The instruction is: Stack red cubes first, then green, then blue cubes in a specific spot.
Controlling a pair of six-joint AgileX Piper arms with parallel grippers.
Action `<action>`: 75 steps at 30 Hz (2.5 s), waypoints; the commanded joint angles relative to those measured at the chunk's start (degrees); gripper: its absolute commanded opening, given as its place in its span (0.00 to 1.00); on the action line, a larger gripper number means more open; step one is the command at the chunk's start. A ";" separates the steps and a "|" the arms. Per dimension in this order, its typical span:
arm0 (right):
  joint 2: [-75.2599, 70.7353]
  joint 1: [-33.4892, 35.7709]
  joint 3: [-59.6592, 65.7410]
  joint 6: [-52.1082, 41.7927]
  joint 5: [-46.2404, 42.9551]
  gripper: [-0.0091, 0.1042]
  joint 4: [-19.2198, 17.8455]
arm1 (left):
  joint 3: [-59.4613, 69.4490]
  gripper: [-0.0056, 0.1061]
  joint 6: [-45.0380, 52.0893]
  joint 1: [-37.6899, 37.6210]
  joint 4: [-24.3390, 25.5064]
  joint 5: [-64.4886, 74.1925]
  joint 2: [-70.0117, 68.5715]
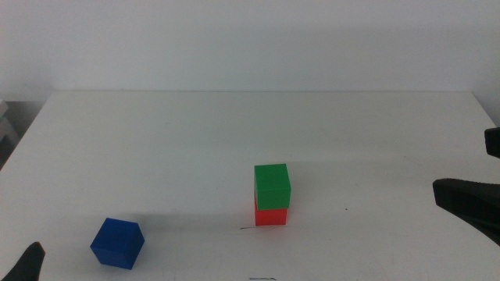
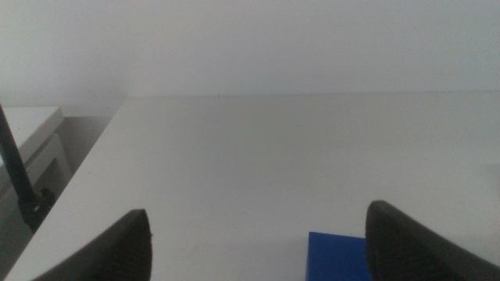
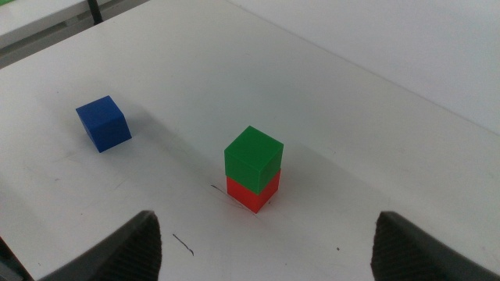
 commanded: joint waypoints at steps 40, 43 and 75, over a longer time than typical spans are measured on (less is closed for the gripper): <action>-0.06 -0.44 -1.61 -0.73 -3.89 0.91 -1.11 | -60.03 0.89 7.82 -6.82 -4.33 58.77 63.61; -0.06 -0.44 -1.61 -0.73 -3.89 0.91 -1.11 | -60.08 0.89 9.30 -6.82 -5.24 57.72 67.31; -0.06 -0.44 -1.61 -0.73 -3.89 0.91 -1.11 | -60.08 0.88 16.64 -7.26 -11.99 43.46 94.45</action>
